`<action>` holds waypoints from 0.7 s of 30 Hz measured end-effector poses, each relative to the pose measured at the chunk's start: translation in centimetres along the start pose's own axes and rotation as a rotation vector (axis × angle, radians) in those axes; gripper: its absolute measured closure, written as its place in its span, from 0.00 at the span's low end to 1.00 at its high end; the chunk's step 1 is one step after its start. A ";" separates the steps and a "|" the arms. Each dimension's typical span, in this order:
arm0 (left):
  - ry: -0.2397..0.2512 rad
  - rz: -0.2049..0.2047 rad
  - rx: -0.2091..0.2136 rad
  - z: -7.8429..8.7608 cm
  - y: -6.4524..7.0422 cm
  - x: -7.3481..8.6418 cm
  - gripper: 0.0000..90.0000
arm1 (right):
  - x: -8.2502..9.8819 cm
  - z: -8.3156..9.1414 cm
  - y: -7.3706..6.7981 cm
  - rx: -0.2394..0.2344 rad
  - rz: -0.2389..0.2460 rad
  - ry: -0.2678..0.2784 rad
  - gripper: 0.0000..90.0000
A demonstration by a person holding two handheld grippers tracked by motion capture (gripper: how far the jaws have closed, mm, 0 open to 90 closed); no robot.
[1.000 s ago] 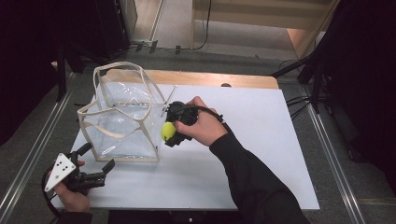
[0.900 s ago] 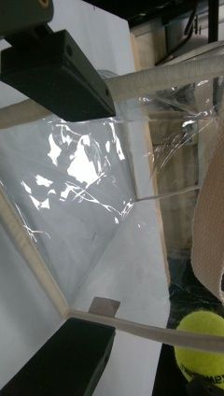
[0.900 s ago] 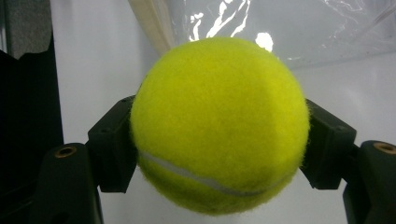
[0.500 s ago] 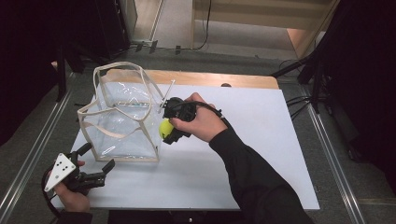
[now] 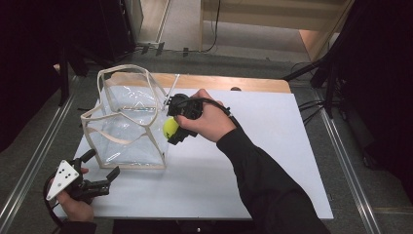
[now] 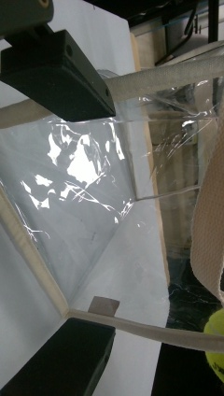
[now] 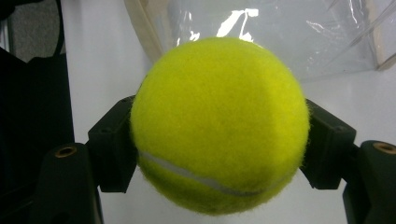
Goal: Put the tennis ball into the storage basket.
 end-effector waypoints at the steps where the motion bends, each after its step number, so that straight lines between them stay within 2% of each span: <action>1: 0.000 0.000 0.000 0.0 0.0 0.0 0.00 | -0.1 0.0 0.0 -0.001 0.000 0.007 0.26; 9: 0.000 0.000 0.001 0.0 0.0 0.0 0.00 | -0.8 0.6 0.2 -0.027 -0.025 0.014 0.26; 15: -0.001 -0.001 0.001 0.0 0.0 0.0 0.00 | -1.1 1.1 0.5 -0.011 0.004 0.013 0.27; 21: -0.001 -0.001 0.003 0.0 0.0 0.0 0.00 | -1.4 1.8 0.7 -0.021 0.000 0.021 0.27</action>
Point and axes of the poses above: each handheld gripper's, and its own axes: z roughly backward along the jaws, x roughly out of its underside, y roughly to its right, the point moved 9 cm from there along -z, roughly forward along the jaws, and after that the axes turned 10 degrees about x, right-handed, at the moved point
